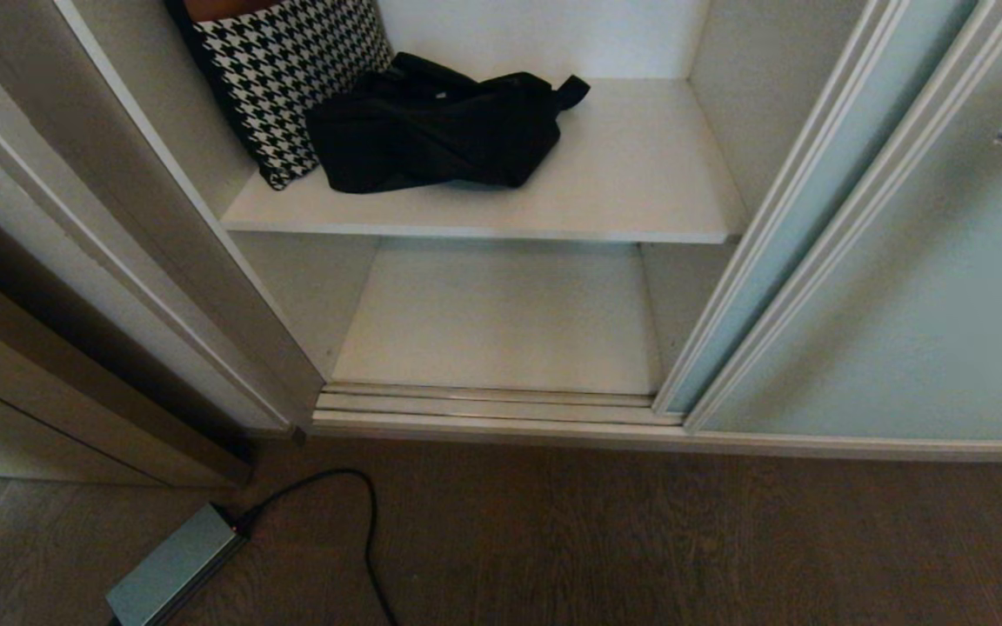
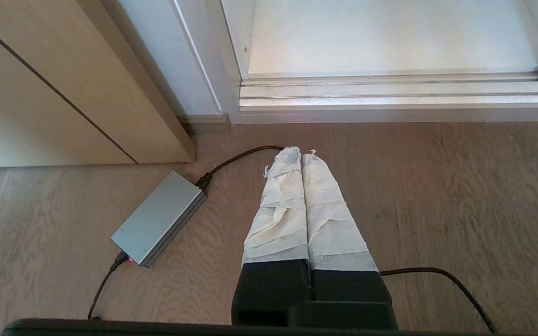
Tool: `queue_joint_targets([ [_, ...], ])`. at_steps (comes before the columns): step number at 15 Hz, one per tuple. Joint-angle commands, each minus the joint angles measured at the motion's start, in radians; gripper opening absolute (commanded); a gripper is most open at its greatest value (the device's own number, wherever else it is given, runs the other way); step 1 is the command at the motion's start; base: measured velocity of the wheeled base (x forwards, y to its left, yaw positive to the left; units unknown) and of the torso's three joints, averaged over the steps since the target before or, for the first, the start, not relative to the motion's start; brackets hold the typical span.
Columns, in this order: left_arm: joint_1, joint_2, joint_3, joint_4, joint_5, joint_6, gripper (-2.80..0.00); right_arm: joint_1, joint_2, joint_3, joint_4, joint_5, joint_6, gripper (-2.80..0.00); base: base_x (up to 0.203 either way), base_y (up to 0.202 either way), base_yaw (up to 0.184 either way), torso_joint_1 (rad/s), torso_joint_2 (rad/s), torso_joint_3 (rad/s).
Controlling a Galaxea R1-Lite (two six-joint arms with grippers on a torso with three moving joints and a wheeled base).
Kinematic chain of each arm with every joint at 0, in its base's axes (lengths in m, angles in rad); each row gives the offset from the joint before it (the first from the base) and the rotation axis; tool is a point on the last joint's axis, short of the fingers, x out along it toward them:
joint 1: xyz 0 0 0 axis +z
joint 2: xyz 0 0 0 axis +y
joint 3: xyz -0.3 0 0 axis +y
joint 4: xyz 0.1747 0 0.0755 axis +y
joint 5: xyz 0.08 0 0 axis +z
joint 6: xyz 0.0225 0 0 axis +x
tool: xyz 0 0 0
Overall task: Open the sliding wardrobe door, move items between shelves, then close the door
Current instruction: Close the door
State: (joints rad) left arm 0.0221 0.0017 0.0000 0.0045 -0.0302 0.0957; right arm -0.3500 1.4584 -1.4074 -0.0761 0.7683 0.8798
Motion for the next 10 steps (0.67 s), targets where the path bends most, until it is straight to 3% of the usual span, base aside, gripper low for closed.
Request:
queue_joint_targets([
  [1,0.001,0.001,0.000,0.000,0.000,0.001,-2.80,0.009,0.047,-0.007,-0.003,0.005,0.003,-2.80,0.000,0.000,0.000,0.000,0.00,0.000],
  [10,0.001,0.001,0.000,0.000,0.000,0.001,-2.80,0.074,0.144,-0.002,-0.110,-0.008,0.001,-2.80,0.000,0.000,0.000,0.000,0.00,0.000],
])
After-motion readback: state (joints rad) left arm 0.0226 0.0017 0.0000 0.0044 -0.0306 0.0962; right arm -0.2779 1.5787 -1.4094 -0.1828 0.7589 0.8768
